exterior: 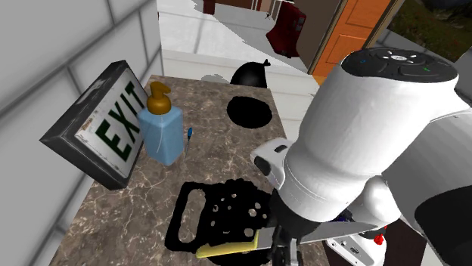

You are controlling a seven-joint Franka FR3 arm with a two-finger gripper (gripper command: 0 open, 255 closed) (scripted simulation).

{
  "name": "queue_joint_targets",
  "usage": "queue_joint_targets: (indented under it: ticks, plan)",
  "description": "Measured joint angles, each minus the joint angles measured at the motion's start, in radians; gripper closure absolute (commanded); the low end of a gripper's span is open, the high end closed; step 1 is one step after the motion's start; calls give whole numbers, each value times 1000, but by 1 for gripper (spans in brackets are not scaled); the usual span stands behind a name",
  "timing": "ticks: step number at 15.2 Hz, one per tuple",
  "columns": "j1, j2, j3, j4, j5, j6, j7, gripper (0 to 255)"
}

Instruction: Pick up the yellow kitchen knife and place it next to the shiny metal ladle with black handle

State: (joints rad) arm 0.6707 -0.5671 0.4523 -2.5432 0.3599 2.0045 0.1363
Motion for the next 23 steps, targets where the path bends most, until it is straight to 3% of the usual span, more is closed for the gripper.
queue_joint_targets:
  ticks: [6,15,23]
  plan:
    - [39,10,128,37,62,8,147,255]
    - [30,108,375,173,104,41,376,255]
    - [5,164,458,131,113,148,393,255]
